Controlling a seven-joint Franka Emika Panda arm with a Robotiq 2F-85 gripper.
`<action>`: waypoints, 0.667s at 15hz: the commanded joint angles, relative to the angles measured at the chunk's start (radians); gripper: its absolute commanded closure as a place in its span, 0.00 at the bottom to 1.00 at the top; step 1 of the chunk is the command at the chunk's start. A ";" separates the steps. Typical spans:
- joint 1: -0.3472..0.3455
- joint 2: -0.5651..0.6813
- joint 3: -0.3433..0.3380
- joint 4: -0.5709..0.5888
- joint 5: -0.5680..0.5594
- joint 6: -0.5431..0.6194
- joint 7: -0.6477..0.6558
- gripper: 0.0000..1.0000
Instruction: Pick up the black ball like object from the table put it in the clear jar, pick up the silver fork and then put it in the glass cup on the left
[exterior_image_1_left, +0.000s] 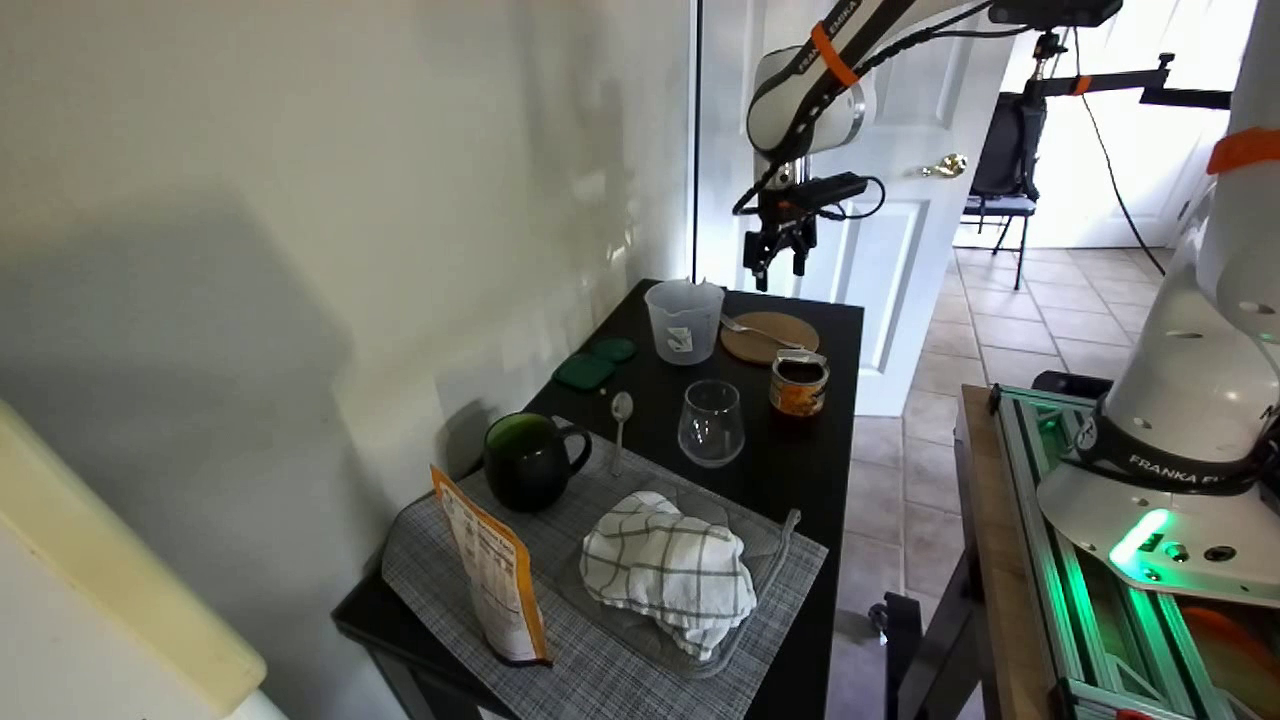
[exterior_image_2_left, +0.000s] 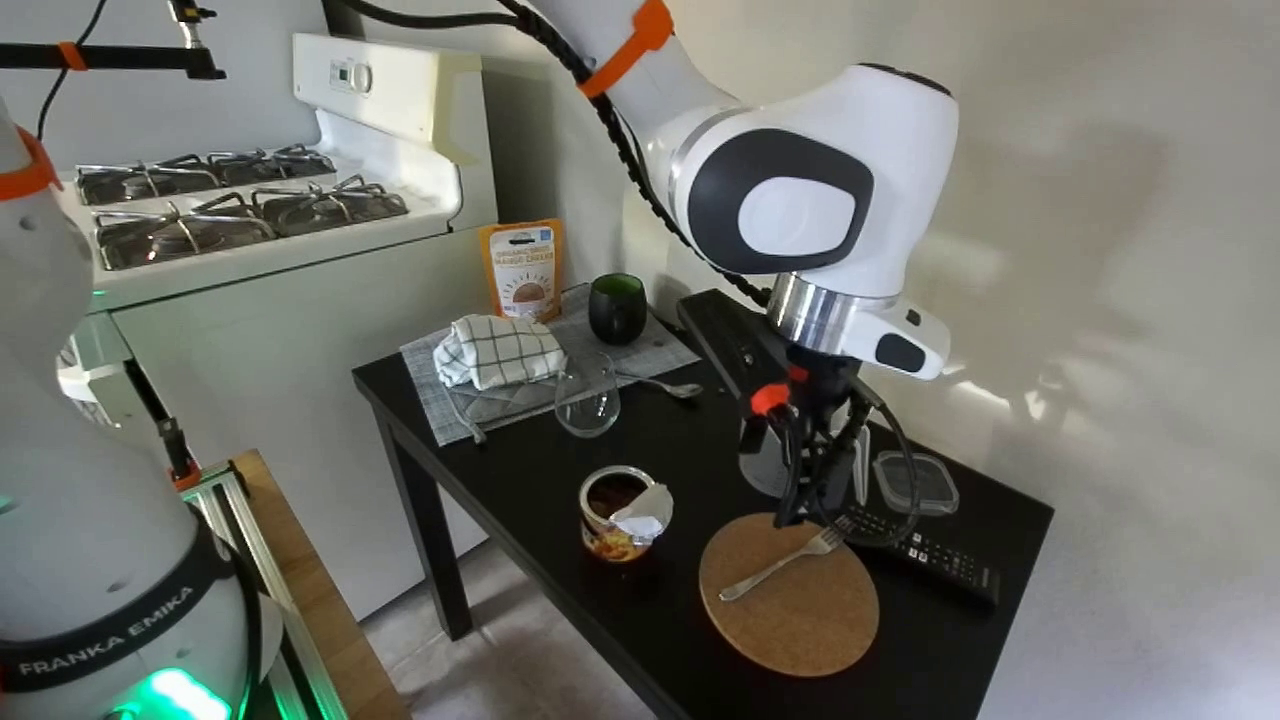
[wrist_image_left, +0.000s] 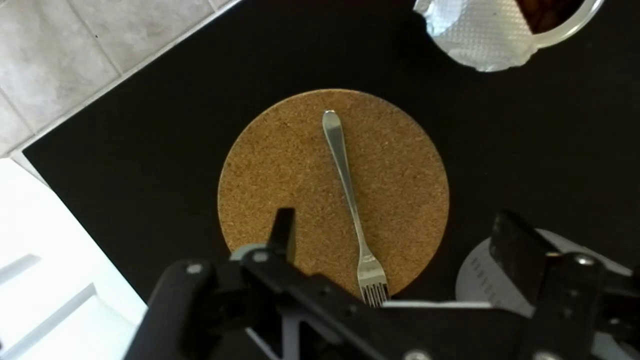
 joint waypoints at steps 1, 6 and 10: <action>-0.004 0.007 0.004 0.002 -0.002 0.002 0.001 0.00; -0.003 0.050 -0.004 0.009 -0.102 0.054 -0.040 0.00; -0.028 0.111 0.005 0.022 -0.077 0.104 -0.122 0.00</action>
